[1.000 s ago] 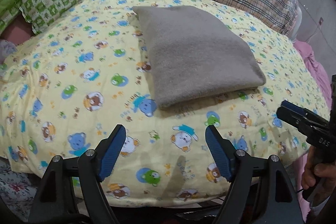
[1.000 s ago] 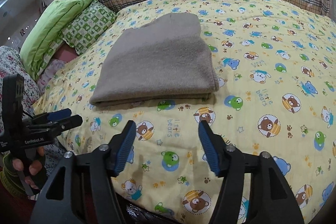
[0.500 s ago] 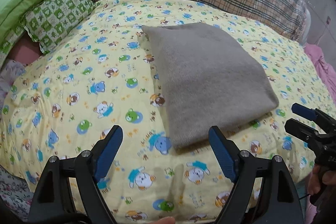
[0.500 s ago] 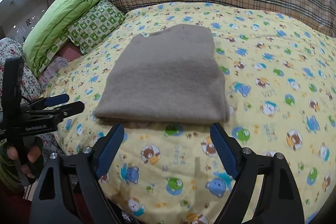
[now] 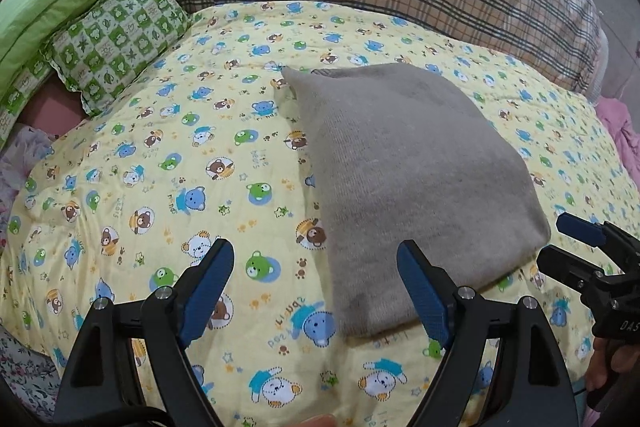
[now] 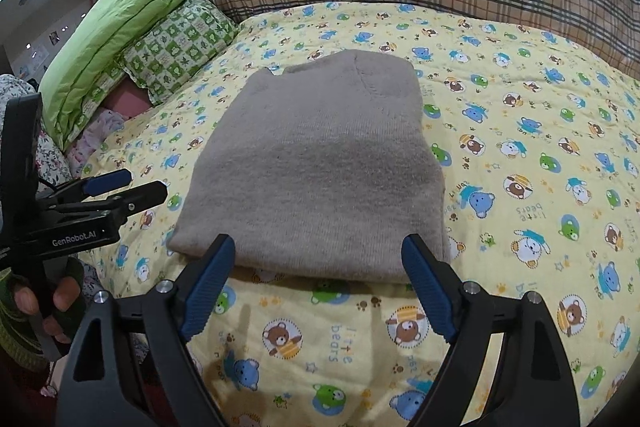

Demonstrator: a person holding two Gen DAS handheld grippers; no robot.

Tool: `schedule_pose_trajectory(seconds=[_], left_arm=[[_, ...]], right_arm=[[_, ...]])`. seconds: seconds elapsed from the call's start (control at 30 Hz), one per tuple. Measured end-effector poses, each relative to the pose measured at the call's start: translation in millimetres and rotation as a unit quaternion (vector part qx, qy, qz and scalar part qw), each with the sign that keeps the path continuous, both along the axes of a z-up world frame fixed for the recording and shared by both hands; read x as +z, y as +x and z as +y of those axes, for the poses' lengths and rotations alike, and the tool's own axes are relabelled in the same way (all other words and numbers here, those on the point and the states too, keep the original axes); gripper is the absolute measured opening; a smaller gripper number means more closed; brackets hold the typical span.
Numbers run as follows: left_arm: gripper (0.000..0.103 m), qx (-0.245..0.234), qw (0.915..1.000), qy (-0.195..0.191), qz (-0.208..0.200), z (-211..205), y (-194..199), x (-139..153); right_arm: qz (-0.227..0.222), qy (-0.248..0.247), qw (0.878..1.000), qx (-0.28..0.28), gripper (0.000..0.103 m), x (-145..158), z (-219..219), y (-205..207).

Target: Fold small clothes

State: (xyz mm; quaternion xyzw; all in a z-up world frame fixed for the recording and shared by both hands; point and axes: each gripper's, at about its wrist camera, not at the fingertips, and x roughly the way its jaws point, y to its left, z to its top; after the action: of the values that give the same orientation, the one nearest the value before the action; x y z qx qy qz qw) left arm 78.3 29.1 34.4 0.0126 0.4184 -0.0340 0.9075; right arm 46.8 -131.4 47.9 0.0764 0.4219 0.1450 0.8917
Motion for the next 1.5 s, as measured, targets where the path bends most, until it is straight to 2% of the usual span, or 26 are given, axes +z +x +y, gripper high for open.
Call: schedule_pose_trajectory(seconds=[0.33, 0.6, 1.5], left_arm=[[0.084, 0.007, 0.9999, 0.009, -0.004, -3, 7, 1], [0.084, -0.006, 0.9998, 0.019, -0.004, -9, 9, 0], [0.084, -0.022, 0.9996, 0.015, -0.004, -18, 12, 2]], right_arm=[[0.004, 0.003, 1.000, 0.002, 0.086, -1, 3, 14], [0.008, 0.010, 1.000, -0.001, 0.086, -4, 2, 20], [0.008, 0.017, 1.000, -0.006, 0.086, -4, 2, 22]])
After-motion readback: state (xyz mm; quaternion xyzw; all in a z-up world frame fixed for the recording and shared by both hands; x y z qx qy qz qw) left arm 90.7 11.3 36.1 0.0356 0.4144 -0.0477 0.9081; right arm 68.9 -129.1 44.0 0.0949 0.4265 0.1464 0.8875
